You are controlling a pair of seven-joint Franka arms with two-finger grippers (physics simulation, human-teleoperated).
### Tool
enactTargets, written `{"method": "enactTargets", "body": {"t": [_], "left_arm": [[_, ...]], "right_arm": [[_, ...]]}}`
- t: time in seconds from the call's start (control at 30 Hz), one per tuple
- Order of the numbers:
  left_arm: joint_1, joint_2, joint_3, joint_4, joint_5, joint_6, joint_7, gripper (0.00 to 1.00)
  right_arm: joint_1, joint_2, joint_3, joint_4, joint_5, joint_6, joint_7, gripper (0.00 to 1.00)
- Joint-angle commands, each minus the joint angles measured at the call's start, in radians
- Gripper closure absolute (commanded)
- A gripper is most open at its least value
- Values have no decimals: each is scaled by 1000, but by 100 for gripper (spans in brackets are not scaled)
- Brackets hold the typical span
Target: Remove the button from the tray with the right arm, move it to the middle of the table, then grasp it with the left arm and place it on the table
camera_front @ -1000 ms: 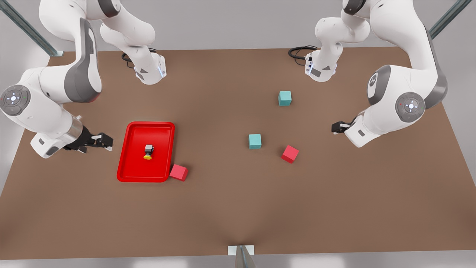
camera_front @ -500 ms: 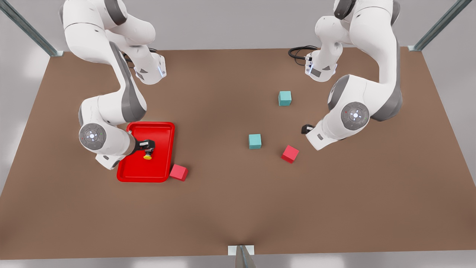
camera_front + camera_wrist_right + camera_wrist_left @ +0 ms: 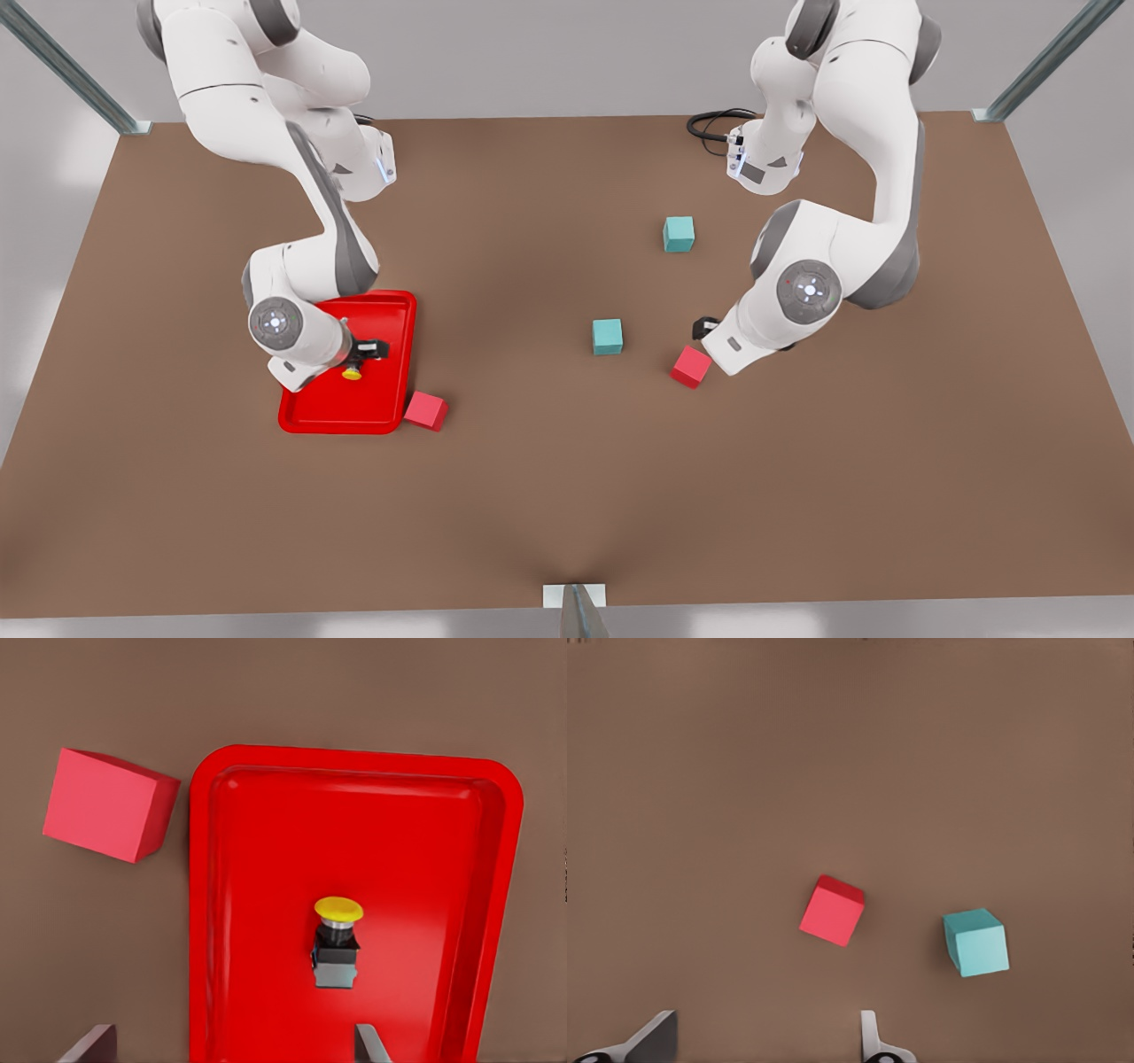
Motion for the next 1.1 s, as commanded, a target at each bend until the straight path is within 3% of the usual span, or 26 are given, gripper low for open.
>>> {"method": "enactTargets", "body": {"t": [0.0,0.37,1.07], "left_arm": [[-8,5,0,1,1,17,-58,0],[3,14,3,-1,-4,18,-56,0],[-5,9,3,-1,-7,20,-61,0]], "right_arm": [[-30,-11,2,-60,-1,150,97,0],[-93,-43,6,-321,-2,438,77,0],[-147,53,12,-413,-79,587,12,0]]}}
